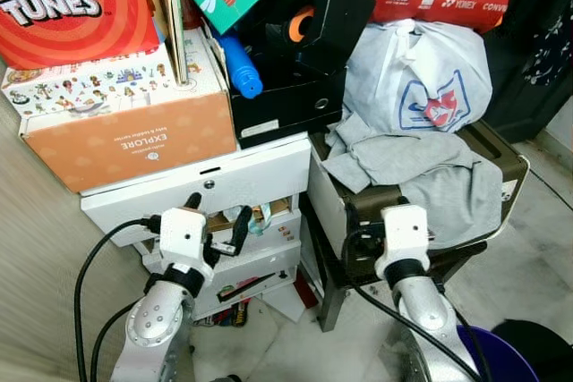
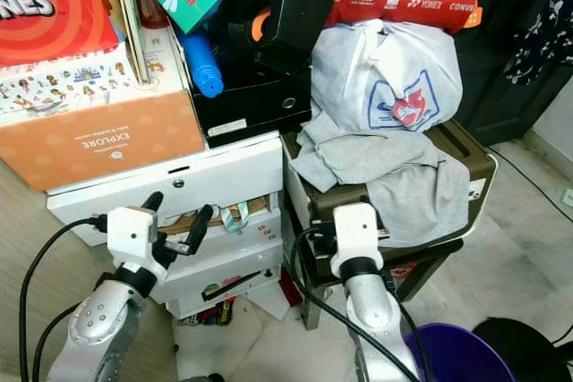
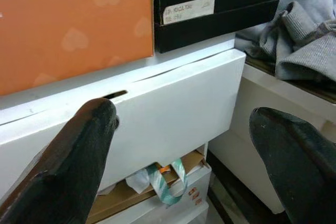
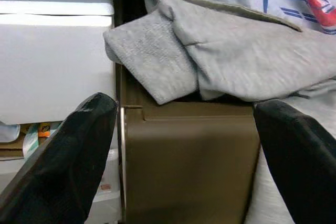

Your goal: Clean up the room

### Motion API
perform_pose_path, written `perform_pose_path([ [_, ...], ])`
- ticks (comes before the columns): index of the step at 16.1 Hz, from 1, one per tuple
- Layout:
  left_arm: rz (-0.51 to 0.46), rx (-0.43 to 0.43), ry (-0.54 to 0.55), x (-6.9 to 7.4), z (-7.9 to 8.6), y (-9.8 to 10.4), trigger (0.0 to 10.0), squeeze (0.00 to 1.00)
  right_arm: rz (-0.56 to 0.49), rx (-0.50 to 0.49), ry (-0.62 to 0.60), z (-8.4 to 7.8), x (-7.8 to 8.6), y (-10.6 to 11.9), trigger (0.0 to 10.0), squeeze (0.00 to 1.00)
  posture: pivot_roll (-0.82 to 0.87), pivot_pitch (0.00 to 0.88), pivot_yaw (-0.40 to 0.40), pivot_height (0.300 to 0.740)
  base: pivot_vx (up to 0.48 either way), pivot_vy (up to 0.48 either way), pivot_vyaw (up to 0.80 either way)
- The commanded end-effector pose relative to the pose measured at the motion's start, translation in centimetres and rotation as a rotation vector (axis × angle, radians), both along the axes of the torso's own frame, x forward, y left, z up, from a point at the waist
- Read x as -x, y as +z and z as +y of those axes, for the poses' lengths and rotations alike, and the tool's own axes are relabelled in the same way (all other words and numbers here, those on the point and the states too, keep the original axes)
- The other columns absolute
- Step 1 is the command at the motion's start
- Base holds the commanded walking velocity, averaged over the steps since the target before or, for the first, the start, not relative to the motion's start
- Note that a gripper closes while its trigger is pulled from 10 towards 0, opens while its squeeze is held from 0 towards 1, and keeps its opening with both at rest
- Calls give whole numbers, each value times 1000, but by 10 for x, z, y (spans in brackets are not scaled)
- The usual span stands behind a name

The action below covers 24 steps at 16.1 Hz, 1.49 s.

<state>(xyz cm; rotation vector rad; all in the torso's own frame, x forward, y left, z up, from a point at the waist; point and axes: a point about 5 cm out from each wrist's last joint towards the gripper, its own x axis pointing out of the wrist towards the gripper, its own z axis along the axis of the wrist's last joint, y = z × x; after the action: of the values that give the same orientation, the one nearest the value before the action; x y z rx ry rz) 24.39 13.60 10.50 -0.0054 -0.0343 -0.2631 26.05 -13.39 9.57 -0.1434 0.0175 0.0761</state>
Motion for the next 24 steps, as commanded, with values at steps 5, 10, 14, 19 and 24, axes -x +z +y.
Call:
perform_pose_path([
  [5, 9, -11, 5, -2, 1, 0, 10000, 0, 11, 0, 3, 1, -2, 0, 10000, 0, -20, 107, 12, 740, 0, -286, 0],
  [10, 14, -10, 6, -3, 1, 0, 10000, 0, 13, -1, 5, 2, -3, 0, 10000, 0, -20, 108, 12, 740, 0, -339, 0],
  [14, 13, -12, 7, -4, 1, 0, 10000, 0, 15, 1, 8, 2, -3, -1, 10000, 0, -18, 106, 11, 740, 0, -365, 0],
  [19, -9, 12, 43, -9, 6, 4, 10000, 0, 11, 5, 15, 3, -8, 1, 10000, 0, -18, 117, 9, 740, 0, 0, 160],
  [24, -11, 13, 61, -11, 8, 5, 10000, 0, 9, 1, 15, 3, -10, 1, 10000, 0, -18, 116, 8, 740, 0, 0, 694],
])
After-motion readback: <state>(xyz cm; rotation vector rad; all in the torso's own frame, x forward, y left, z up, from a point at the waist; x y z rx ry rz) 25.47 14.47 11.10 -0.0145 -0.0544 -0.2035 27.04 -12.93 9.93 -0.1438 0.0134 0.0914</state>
